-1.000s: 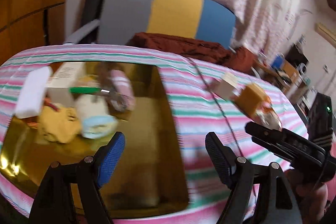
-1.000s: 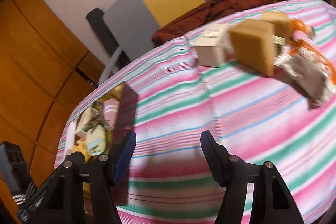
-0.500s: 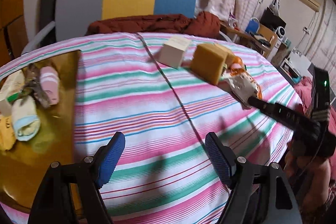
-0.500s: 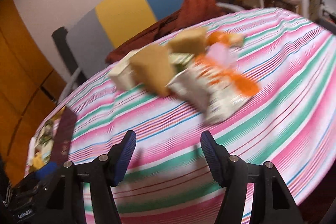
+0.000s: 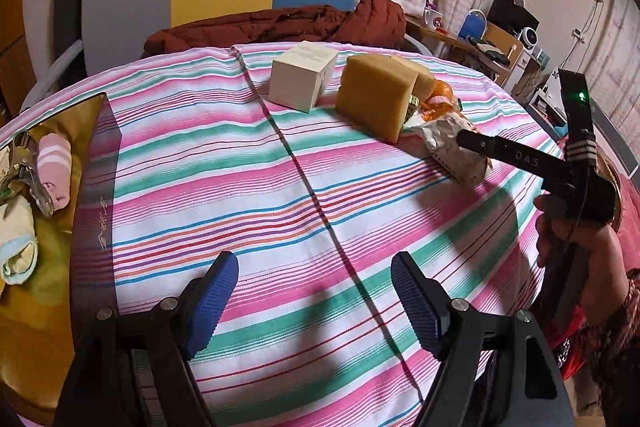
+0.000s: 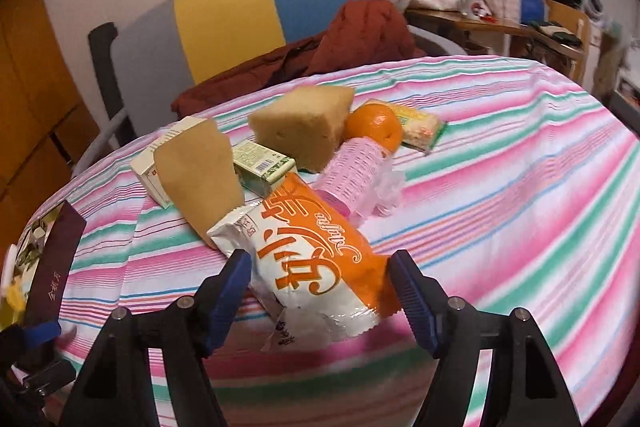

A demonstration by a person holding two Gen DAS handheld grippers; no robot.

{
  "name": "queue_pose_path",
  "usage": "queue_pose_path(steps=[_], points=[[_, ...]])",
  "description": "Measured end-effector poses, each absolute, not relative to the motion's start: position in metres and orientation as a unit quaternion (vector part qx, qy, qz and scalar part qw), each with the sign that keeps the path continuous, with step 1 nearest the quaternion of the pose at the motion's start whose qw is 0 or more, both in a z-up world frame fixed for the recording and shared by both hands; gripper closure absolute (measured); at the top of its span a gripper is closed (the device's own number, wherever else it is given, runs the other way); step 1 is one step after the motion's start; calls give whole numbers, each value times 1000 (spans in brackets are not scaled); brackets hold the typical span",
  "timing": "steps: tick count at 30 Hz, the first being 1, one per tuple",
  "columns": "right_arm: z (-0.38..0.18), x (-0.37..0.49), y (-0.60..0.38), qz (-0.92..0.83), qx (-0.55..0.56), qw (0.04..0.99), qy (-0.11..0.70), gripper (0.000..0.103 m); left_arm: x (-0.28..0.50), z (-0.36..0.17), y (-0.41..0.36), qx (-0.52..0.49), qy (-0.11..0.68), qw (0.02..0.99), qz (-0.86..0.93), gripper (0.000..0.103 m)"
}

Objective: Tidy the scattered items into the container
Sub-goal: 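Grasp the orange snack bag with the left tool while the right tool grasps the pink hair roller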

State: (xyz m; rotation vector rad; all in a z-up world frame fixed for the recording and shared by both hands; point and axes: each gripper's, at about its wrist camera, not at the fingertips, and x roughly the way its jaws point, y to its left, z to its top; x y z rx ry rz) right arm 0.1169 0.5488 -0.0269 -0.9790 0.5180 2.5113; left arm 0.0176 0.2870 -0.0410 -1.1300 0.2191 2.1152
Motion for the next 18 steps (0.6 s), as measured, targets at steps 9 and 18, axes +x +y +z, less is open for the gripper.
queue_pose_path(steps=[9, 18], points=[[-34, 114, 515, 901, -356, 126, 214, 60, 11, -46, 287, -456, 63, 351, 815, 23], [-41, 134, 479, 893, -333, 54, 298, 58, 10, -43, 284, -454, 53, 344, 820, 23]])
